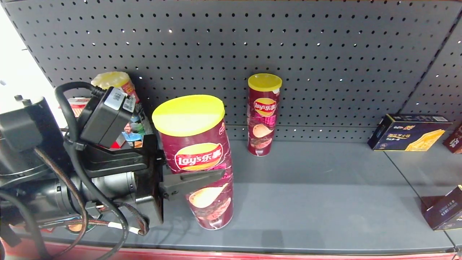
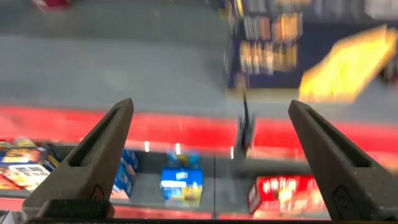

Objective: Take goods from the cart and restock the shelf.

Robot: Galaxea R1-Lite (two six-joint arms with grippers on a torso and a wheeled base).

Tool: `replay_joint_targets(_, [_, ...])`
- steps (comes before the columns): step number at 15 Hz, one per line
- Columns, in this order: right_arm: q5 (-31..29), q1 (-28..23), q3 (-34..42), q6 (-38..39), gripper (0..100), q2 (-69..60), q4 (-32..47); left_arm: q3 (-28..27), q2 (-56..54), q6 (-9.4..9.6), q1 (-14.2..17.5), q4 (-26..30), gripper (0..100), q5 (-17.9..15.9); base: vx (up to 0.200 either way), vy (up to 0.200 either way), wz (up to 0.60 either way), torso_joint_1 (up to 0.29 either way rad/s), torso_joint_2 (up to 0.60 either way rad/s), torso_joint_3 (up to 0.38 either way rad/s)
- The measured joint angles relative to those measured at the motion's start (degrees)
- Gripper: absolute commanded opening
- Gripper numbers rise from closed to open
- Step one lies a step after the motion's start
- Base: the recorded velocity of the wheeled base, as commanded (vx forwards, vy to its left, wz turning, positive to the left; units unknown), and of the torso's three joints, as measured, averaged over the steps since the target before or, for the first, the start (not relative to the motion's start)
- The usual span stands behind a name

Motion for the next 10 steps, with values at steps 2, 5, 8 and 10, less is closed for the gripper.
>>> replay_joint_targets(2, [1.1, 1.4, -6.6, -1.9, 100, 8.7, -2.2, 0.9, 0.1, 0.09, 0.0, 0.1, 0, 0.7, 0.000, 0.000, 0.00, 0.000, 0.00, 0.000])
replay_joint_targets(5, [3.8, 6.6, -15.5, -3.4, 100, 20.8, -4.2, 0.5, 0.2, -0.07, 0.2, 0.1, 0, 1.2, 0.000, 0.000, 0.00, 0.000, 0.00, 0.000])
replay_joint_targets(8, [4.4, 14.6, -20.2, -3.8, 100, 31.3, -6.1, -1.2, 0.5, -0.29, 0.9, 0.1, 0, 1.3, 0.000, 0.000, 0.00, 0.000, 0.00, 0.000])
replay_joint_targets(10, [4.7, 17.8, -22.8, -3.6, 100, 37.9, -7.0, -1.3, 0.6, -0.33, 1.5, 0.1, 0, 1.3, 0.000, 0.000, 0.00, 0.000, 0.00, 0.000])
